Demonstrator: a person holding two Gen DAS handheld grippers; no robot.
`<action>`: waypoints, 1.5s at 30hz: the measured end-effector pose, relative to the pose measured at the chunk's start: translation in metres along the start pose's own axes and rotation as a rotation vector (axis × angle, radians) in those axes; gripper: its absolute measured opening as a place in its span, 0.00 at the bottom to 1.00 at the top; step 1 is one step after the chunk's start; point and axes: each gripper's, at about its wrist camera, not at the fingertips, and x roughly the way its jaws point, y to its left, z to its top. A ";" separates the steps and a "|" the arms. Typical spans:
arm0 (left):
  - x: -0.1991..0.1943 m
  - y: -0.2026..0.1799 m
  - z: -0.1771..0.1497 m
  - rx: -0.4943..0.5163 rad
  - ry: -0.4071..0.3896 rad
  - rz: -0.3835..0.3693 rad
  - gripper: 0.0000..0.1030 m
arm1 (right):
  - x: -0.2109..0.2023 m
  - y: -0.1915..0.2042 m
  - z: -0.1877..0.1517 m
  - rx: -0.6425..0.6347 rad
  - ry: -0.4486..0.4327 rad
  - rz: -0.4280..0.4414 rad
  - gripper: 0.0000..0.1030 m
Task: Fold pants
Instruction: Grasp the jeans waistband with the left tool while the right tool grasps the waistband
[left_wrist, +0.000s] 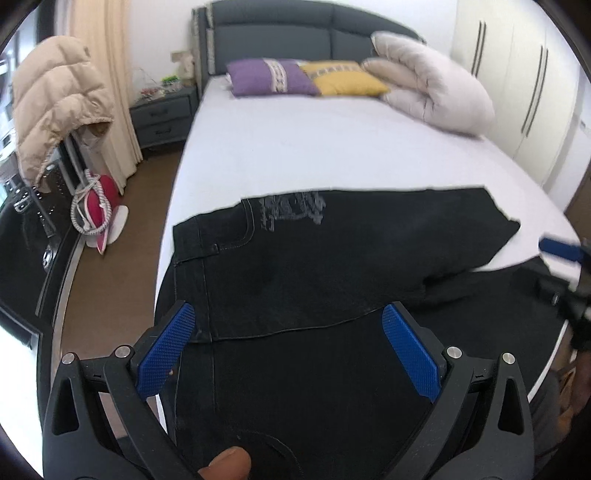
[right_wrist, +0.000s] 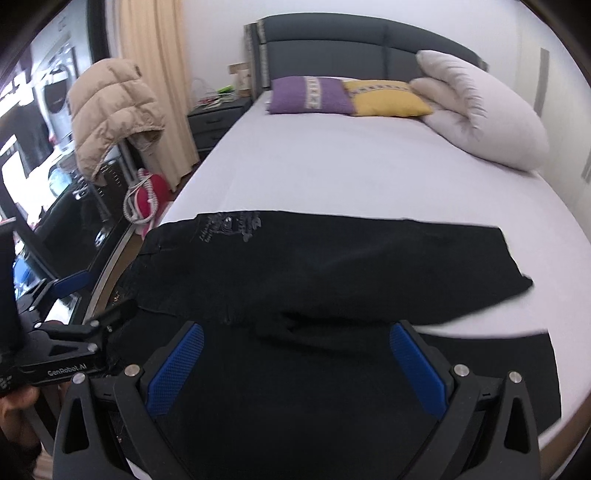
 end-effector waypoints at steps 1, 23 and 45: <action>0.009 0.007 0.007 -0.012 0.020 -0.004 1.00 | 0.007 -0.001 0.005 -0.016 0.004 0.011 1.00; 0.253 0.117 0.167 0.314 0.392 -0.292 1.00 | 0.134 -0.038 0.080 -0.365 0.132 0.354 0.73; 0.226 0.142 0.169 0.377 0.243 -0.291 0.02 | 0.232 0.015 0.148 -0.644 0.224 0.419 0.58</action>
